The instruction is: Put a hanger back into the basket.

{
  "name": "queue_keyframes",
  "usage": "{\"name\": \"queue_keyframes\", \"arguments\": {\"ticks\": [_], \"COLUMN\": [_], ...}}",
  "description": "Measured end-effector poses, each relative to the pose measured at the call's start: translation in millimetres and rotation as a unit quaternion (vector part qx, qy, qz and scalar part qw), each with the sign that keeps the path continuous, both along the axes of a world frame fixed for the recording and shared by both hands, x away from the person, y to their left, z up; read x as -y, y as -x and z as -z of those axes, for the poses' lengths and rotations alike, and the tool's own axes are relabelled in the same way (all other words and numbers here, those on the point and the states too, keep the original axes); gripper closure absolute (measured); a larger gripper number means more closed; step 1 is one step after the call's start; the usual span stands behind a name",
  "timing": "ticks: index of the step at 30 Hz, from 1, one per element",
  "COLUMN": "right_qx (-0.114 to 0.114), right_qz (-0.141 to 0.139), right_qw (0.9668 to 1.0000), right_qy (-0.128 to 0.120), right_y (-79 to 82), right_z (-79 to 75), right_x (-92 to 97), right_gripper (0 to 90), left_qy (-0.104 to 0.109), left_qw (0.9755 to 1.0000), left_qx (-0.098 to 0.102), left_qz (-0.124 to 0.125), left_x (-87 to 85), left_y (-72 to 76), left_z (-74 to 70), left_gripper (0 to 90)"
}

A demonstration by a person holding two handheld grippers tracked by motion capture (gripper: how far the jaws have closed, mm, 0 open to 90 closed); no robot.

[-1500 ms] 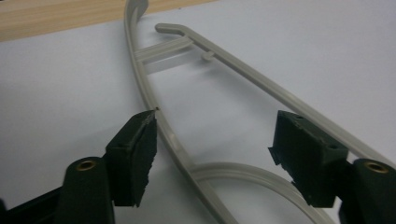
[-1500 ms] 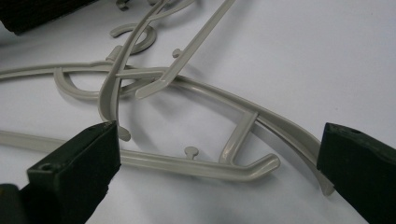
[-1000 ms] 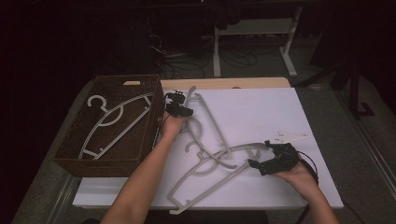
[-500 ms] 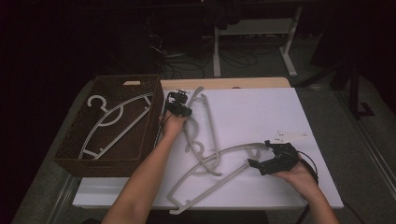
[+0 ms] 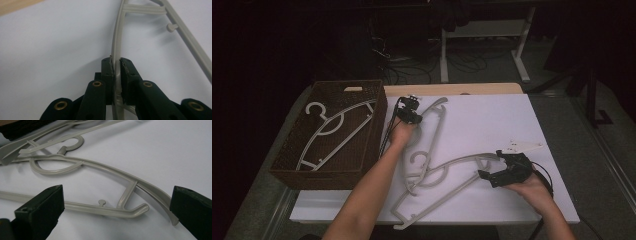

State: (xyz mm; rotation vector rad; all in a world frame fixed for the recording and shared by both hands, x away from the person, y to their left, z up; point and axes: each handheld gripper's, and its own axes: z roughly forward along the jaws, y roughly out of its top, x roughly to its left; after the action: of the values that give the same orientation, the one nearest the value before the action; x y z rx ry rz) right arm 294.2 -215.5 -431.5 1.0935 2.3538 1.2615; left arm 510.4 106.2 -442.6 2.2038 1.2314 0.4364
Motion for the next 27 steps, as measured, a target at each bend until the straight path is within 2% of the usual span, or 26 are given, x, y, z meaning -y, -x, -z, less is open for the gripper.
{"name": "queue_keyframes", "arguments": {"ticks": [4, 6, 8, 9, 10, 12, 13, 14, 15, 19, 23, 24, 26, 27], "right_qx": [0.0, 0.001, 0.002, 0.002, 0.002, 0.003, 0.003, 0.003, 0.004, 0.004, 0.004, 0.004, 0.004, 0.003], "right_qz": [0.0, -0.001, -0.002, -0.001, -0.001, -0.001, -0.002, -0.002, -0.002, -0.002, -0.002, -0.002, -0.003, -0.003], "right_qw": [1.0, 1.0, 1.0, 1.0, 1.0, 1.0, 1.0, 1.0, 1.0, 1.0, 1.0, 1.0, 1.0, 1.0], "right_qy": [0.0, 0.001, 0.001, 0.0, 0.0, -0.001, -0.001, -0.001, -0.001, -0.002, -0.003, -0.002, -0.001, -0.002], "right_y": [0.0, 0.1, 0.3, 0.3, 0.3, 0.8, 1.0, 1.2, 1.2, 1.3, 1.6, 1.5, 1.6, 1.6], "right_z": [0.0, -0.2, -0.5, -0.6, -0.6, -1.0, -1.3, -1.5, -1.6, -1.7, -1.9, -1.8, -1.8, -1.7], "right_x": [-0.2, -0.6, -0.7, -0.6, -0.6, -0.3, -0.2, -0.1, 0.1, 0.6, 0.8, 0.5, 0.4, 0.3], "right_gripper": [0.0, 0.0, 0.0, 0.0, 0.0, 0.0, 0.0, 0.0, 0.0, 0.0, 0.0, 0.0, 0.0, 0.0], "left_qy": [0.009, 0.011, 0.01, 0.011, 0.011, 0.001, 0.0, 0.0, -0.004, -0.006, -0.007, -0.006, -0.006, -0.004], "left_qw": [0.9993, 0.9981, 0.9958, 0.9925, 0.9925, 0.9894, 0.9863, 0.9863, 0.9845, 0.9834, 0.9839, 0.9848, 0.9856, 0.9862], "left_qx": [0.012, 0.017, 0.019, 0.018, 0.018, 0.016, 0.015, 0.015, 0.009, 0.003, -0.007, -0.008, -0.005, -0.002], "left_qz": [0.033, 0.059, 0.088, 0.12, 0.12, 0.144, 0.164, 0.164, 0.175, 0.181, 0.178, 0.173, 0.169, 0.166], "left_x": [14.3, 25.2, 38.4, 53.2, 53.2, 68.3, 81.6, 81.6, 91.4, 100.3, 100.8, 99.9, 96.1, 93.7], "left_y": [3.5, 6.2, 9.3, 12.6, 12.6, 16.2, 19.1, 19.1, 20.3, 21.3, 19.6, 19.6, 20.1, 20.8], "left_z": [-8.6, -13.3, -16.6, -17.5, -17.5, -16.7, -14.0, -14.0, -10.0, -2.7, 4.7, 5.2, 2.9, 0.6], "left_gripper": [82.1, 82.1, 82.1, 82.1, 82.1, 82.1, 82.1, 82.1, 82.1, 82.0, 81.1, 74.5, 72.5, 67.1]}}
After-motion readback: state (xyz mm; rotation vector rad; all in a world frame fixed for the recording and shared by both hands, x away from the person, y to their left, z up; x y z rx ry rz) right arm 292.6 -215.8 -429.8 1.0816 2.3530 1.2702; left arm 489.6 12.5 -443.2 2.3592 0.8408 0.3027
